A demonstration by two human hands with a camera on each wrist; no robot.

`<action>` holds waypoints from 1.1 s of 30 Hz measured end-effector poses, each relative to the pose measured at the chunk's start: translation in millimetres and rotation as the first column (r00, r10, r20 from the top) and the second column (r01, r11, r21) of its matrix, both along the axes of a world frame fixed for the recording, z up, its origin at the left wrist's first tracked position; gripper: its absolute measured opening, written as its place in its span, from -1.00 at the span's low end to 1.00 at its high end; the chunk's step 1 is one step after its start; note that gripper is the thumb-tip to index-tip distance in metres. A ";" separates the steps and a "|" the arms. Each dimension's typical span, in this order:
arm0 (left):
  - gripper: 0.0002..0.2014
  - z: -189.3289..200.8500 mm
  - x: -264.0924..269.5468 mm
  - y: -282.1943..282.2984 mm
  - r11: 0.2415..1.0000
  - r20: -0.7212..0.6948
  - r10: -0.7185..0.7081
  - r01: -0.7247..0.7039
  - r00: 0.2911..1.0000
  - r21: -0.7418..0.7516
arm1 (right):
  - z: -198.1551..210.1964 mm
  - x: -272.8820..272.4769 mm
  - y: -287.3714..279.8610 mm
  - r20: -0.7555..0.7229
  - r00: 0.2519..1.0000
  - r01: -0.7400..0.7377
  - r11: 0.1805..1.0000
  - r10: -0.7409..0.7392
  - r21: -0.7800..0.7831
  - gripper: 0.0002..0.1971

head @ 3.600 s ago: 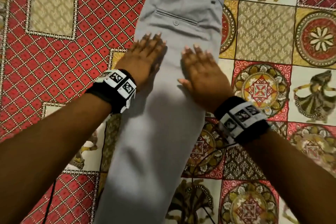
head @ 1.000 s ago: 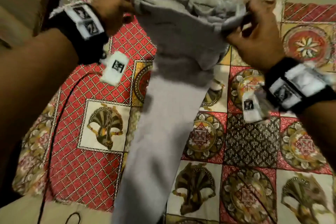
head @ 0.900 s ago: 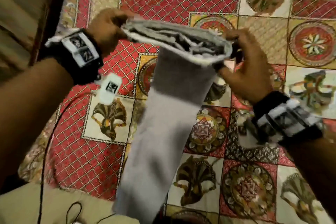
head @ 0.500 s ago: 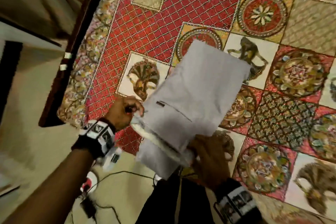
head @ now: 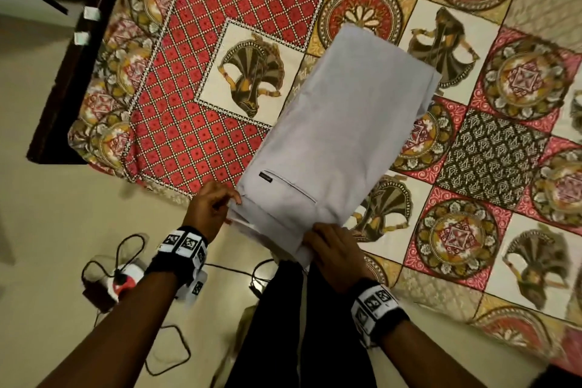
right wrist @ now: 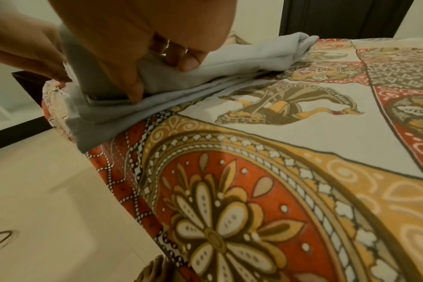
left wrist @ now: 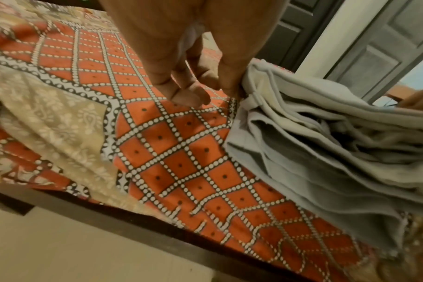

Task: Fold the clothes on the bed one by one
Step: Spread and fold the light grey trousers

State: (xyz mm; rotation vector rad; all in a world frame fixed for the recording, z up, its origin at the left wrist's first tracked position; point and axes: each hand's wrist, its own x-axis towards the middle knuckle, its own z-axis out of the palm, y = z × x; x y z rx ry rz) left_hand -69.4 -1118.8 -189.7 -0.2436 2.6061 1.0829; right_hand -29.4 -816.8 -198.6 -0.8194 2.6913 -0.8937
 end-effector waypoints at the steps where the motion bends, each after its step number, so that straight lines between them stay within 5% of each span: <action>1: -0.54 -1.5 3.8 -3.3 1.000 0.003 -0.012 0.012 1.000 0.009 | -1.7 2.8 -1.5 0.016 1.000 -0.013 1.000 0.013 0.020 -0.78; 7: -0.72 15.8 24.1 21.5 0.928 -0.106 0.015 -0.054 0.994 -0.369 | 29.8 -22.4 3.7 0.091 0.986 -0.147 0.986 0.140 0.073 -0.80; 10: -0.54 24.1 21.8 88.3 0.929 -0.127 -0.063 0.012 0.990 -0.369 | 43.4 -76.4 4.9 -0.011 0.996 -0.087 0.994 0.088 0.070 -0.73; 13: -0.40 2.9 10.0 157.9 0.960 -0.033 0.003 -0.013 0.999 -0.280 | 20.8 -131.6 6.8 -0.065 0.996 -0.057 0.992 0.065 0.113 -0.59; 19: -0.29 -44.9 -7.3 201.0 0.877 0.075 0.215 -0.159 0.974 -0.453 | -44.4 -167.2 17.0 0.006 0.918 -0.381 0.878 0.396 0.291 -0.42; 24: -0.23 -54.8 -2.3 210.5 0.853 0.102 0.242 -0.162 0.965 -0.497 | -57.3 -203.8 65.9 -0.020 0.861 -0.451 0.782 0.508 0.430 -0.17; 33: -0.24 -51.1 -7.8 212.3 0.842 0.112 0.275 -0.183 0.955 -0.508 | -42.5 -321.6 150.2 -0.031 0.965 -0.207 0.827 0.261 0.523 -0.09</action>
